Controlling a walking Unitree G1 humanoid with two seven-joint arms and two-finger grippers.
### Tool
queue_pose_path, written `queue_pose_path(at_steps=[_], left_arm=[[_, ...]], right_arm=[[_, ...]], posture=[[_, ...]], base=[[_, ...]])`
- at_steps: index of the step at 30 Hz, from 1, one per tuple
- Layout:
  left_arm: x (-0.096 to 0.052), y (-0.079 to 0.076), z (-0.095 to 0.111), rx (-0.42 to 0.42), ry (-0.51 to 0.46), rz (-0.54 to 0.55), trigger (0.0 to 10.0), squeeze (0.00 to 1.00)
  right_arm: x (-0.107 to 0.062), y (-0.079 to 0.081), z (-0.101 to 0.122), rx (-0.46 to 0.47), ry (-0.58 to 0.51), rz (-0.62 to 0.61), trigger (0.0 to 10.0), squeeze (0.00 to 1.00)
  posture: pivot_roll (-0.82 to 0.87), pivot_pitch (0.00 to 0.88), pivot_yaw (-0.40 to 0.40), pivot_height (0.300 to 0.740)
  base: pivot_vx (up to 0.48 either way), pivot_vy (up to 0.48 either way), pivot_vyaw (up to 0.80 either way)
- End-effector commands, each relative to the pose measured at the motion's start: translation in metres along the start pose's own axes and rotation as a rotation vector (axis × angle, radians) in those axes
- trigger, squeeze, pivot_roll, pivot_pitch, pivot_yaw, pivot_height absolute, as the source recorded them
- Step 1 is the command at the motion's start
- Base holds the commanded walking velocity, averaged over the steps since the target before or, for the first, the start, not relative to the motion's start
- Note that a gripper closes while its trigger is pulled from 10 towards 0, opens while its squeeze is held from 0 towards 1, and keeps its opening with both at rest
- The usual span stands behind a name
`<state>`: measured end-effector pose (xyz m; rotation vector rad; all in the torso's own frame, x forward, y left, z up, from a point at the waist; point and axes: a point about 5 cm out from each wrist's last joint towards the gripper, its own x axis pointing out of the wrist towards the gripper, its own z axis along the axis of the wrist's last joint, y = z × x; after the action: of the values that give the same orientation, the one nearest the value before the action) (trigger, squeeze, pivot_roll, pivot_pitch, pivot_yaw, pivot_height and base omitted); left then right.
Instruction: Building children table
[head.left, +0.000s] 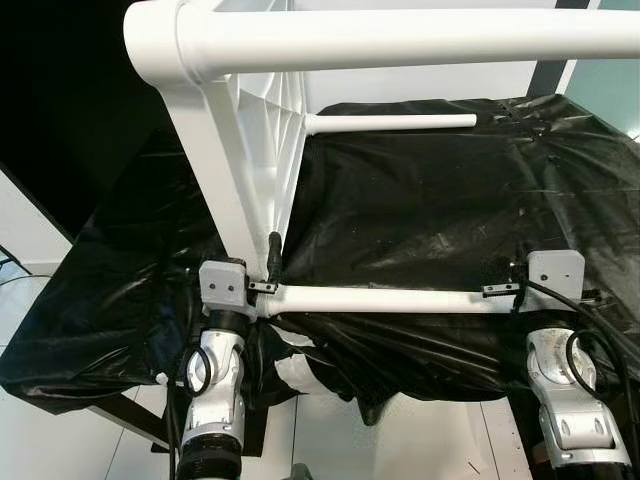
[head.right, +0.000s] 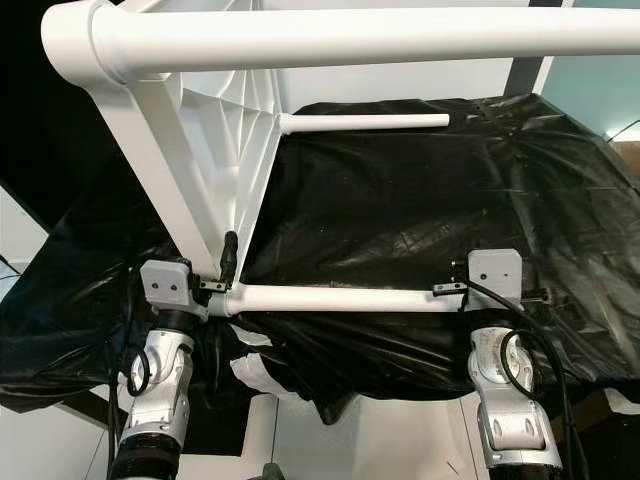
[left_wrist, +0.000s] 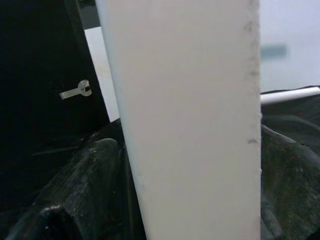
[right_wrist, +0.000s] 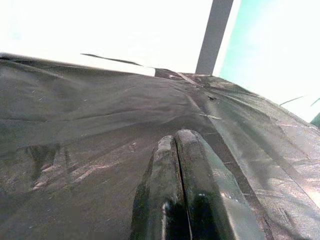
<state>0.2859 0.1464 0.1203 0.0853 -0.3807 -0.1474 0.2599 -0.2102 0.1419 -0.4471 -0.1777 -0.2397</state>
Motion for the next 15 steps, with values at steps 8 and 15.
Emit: queue_pose_path(at_steps=[8,15], left_arm=[[-0.012,0.002,-0.015,-0.059,0.067,0.105,10.0,0.75],[-0.012,0.0,-0.016,-0.069,0.071,0.102,10.0,0.72]], right_arm=[[-0.009,0.011,0.014,-0.018,-0.112,0.036,10.0,1.0],[-0.008,0.01,0.02,-0.125,-0.17,0.024,10.0,1.0]], posture=[[0.09,0.0,0.089,0.74],[0.09,0.0,0.087,0.74]], base=[[0.0,0.0,0.0],[0.0,0.0,0.0]])
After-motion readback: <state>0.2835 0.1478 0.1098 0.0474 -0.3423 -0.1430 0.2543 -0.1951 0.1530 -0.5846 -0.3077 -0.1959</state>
